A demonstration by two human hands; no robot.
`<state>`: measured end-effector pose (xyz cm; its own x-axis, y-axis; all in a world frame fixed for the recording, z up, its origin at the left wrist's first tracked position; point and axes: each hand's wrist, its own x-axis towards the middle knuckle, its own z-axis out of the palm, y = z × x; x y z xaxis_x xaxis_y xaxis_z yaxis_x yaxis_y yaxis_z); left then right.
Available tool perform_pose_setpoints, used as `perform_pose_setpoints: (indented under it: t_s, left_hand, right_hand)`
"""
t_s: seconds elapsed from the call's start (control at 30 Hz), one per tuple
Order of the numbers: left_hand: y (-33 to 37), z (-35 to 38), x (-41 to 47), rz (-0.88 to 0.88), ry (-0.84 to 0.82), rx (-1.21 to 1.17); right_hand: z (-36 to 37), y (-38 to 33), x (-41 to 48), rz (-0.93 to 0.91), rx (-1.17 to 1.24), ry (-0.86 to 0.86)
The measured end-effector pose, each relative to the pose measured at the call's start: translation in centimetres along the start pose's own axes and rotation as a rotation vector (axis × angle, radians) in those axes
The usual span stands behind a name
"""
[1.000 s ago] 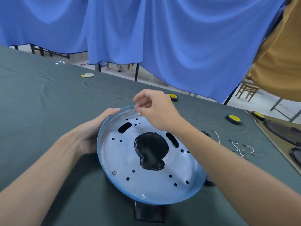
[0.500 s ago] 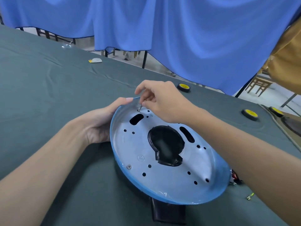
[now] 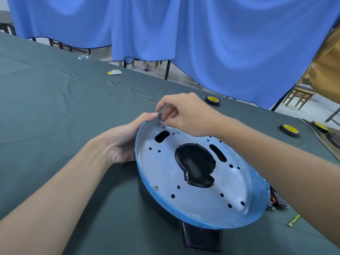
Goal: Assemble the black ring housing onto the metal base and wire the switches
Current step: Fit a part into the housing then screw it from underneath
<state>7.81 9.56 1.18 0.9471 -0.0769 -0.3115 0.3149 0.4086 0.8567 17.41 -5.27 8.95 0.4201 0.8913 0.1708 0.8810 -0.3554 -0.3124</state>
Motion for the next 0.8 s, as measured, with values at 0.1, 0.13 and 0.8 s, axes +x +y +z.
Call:
perform_pose_setpoints:
  t_s: [0.1,0.13,0.8]
  left_hand:
    - [0.0,0.0,0.1,-0.005,0.012,0.002]
    - [0.0,0.0,0.1,-0.006,0.016,0.002]
    - [-0.3,-0.5,-0.2,-0.036,0.014,-0.007]
  right_hand:
    - [-0.2,0.0,0.1,-0.012,-0.001,0.011]
    - [-0.2,0.0,0.1,-0.015,0.001,0.009]
    - [0.9,0.4,0.3,0.038,-0.072,-0.021]
